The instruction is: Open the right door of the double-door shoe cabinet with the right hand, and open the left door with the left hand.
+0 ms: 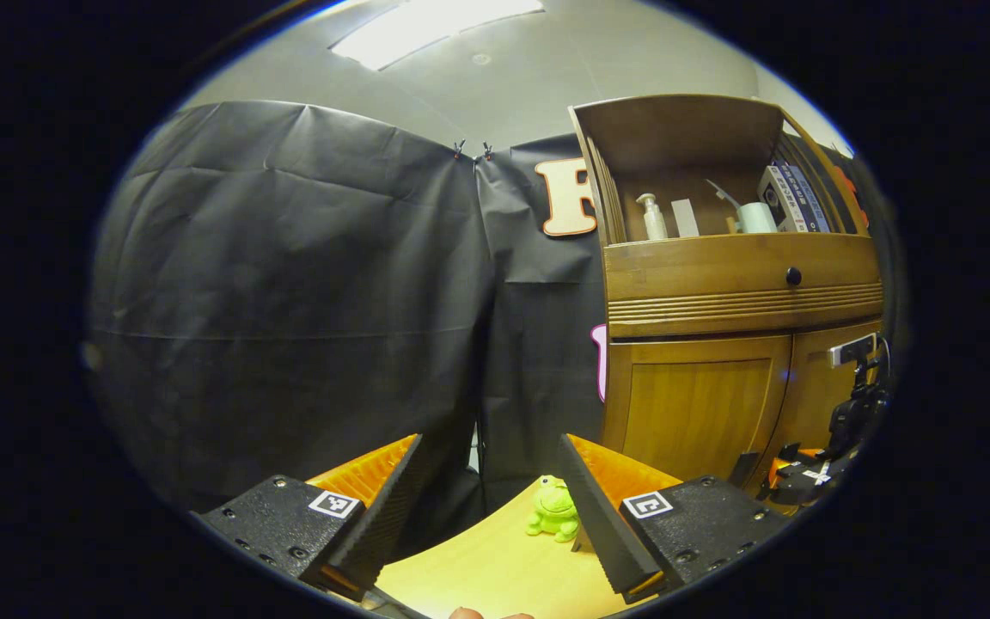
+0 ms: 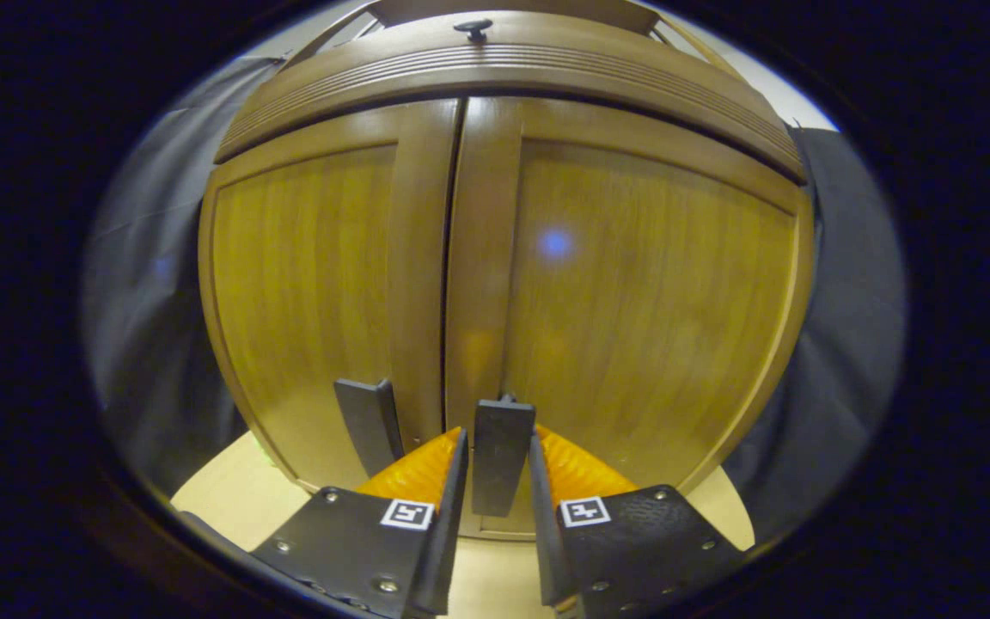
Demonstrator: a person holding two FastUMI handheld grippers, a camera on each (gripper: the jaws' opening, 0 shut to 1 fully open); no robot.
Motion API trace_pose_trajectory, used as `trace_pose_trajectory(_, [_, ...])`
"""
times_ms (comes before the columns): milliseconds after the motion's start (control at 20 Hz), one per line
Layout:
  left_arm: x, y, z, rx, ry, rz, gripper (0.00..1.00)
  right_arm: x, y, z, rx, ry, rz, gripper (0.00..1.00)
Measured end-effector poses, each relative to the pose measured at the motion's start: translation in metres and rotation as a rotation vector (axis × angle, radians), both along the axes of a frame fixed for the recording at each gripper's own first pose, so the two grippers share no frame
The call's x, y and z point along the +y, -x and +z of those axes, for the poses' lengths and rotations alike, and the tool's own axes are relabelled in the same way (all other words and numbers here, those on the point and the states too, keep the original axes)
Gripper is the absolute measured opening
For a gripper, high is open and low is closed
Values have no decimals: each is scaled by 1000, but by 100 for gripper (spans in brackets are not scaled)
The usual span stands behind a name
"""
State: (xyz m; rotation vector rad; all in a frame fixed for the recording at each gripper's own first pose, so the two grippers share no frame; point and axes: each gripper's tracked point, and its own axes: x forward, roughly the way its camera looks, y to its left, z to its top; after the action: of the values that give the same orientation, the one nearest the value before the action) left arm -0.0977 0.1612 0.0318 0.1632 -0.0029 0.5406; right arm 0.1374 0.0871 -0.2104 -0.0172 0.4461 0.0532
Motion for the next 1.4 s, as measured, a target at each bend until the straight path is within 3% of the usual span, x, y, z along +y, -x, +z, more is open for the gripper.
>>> trace_pose_trajectory(250, [-6, -2, -2, 12, 7, -32, 96, 2, -1, -3, -22, -45, -20, 25])
trace_pose_trajectory(350, [-11, -4, -5, 17, 15, -55, 99, 2, 0, -2, -20, -57, -15, 24])
trace_pose_trajectory(400, [-14, -6, -5, 18, 19, -67, 92, 2, 4, -2, -21, -64, -11, 25])
trace_pose_trajectory(600, [-30, -17, -11, 30, 31, -129, 92, 1, 14, 5, -23, -76, 7, 25])
trace_pose_trajectory(650, [-34, -19, -14, 33, 34, -148, 96, 1, 14, 7, -22, -78, 8, 25])
trace_pose_trajectory(700, [-40, -23, -15, 36, 35, -168, 92, 1, 13, 10, -21, -80, 9, 25])
trace_pose_trajectory(1400, [-139, -59, -26, 59, 28, -455, 96, -6, 13, 20, -16, -126, -20, 24])
